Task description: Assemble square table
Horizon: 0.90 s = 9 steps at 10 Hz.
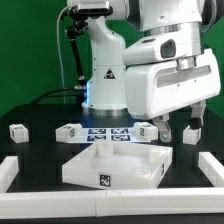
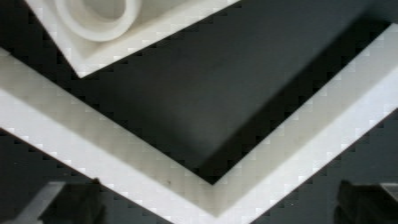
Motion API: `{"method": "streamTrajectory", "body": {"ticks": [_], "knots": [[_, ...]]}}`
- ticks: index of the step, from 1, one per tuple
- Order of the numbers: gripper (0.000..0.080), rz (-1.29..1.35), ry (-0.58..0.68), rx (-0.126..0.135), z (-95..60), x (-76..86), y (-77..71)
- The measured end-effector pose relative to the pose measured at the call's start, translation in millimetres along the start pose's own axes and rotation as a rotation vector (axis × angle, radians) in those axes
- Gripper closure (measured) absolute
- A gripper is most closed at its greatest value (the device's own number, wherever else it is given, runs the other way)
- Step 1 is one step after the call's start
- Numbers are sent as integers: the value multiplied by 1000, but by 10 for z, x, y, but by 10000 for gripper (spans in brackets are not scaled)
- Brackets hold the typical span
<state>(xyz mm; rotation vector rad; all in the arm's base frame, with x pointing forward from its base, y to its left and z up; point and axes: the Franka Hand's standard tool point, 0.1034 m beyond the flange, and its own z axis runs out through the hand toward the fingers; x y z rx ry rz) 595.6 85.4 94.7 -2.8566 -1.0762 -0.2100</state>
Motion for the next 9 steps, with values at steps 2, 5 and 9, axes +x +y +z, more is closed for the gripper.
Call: {"method": "streamTrajectory", "body": {"ticks": [2, 5, 9], "knots": [[150, 0, 0, 0, 0, 0, 0], [150, -1, -1, 0, 2, -4, 3], [150, -149, -67, 12, -103, -726, -179]]}}
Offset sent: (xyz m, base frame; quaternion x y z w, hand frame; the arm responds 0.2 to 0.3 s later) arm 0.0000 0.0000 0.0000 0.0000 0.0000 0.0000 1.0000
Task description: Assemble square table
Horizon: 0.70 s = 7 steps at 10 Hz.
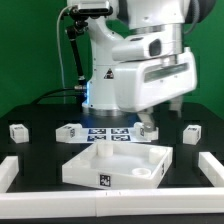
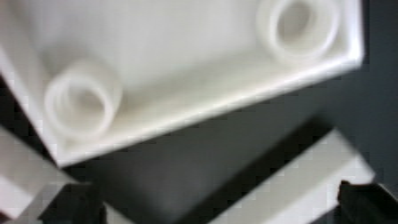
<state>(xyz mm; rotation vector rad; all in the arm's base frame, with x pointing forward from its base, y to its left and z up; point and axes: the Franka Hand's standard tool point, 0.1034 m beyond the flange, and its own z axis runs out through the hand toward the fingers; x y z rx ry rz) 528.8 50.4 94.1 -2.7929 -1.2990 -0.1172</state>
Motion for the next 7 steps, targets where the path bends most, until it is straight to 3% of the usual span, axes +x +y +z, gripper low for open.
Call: {"method": "streamTrajectory", "body": {"ticks": [1, 2, 7], "knots": [[150, -58, -15, -11, 9, -193, -24], [150, -73, -19, -25, 32, -272, -56], [150, -71, -26, -18, 78, -273, -70]]}}
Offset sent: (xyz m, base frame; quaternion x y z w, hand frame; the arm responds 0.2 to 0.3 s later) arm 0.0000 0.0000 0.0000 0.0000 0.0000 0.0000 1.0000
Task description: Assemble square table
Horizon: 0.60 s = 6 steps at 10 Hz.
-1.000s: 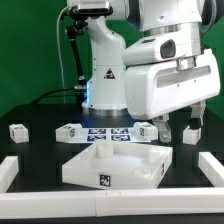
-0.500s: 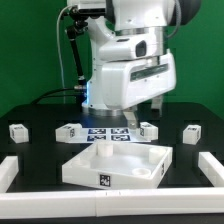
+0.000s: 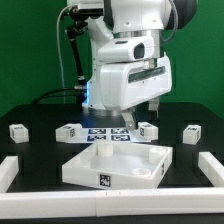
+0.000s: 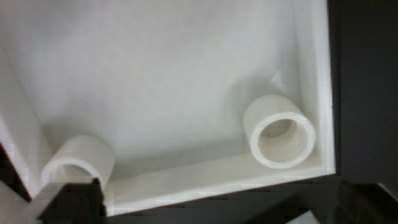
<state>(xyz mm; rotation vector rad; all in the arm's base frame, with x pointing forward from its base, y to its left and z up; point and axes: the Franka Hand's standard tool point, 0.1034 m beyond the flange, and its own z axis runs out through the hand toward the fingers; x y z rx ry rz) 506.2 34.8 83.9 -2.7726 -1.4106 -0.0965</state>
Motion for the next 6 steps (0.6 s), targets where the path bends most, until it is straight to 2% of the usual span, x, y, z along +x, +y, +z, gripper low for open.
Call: {"method": "streamTrajectory", "body": {"ticks": [1, 2, 3, 4, 5, 6], "knots": [[150, -12, -26, 19, 136, -75, -104], [150, -13, -52, 45, 298, -229, -176], [150, -11, -50, 38, 419, -327, -192], [150, -2, -51, 42, 565, -395, -265], [150, 6, -38, 32, 675, -386, -368], [150, 16, -43, 40, 726, -371, -423]]}}
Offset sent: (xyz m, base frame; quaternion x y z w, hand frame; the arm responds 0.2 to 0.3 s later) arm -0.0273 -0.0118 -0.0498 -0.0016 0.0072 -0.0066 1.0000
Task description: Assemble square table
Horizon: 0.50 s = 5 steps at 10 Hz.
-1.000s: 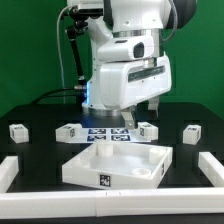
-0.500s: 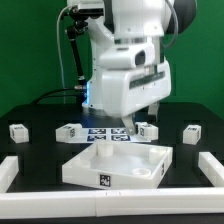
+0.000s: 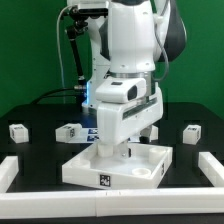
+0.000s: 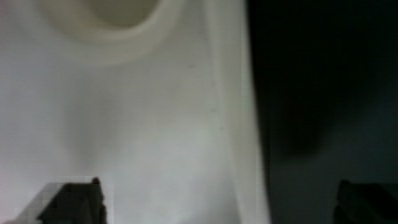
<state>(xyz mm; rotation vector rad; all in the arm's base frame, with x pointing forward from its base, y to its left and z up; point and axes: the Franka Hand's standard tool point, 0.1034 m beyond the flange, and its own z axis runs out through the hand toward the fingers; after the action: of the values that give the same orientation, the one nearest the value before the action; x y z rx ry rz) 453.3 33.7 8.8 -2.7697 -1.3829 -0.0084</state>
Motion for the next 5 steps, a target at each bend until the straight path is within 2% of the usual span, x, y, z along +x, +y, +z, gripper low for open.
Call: {"method": "streamTrajectory", "body": {"ticks": [1, 2, 3, 4, 5], "knots": [[150, -1, -1, 0, 0, -2, 6], [247, 0, -1, 1, 3, -6, 6], [247, 0, -1, 1, 4, -7, 6], [429, 0, -2, 1, 6, -9, 6], [565, 1, -2, 2, 8, -10, 5]]}}
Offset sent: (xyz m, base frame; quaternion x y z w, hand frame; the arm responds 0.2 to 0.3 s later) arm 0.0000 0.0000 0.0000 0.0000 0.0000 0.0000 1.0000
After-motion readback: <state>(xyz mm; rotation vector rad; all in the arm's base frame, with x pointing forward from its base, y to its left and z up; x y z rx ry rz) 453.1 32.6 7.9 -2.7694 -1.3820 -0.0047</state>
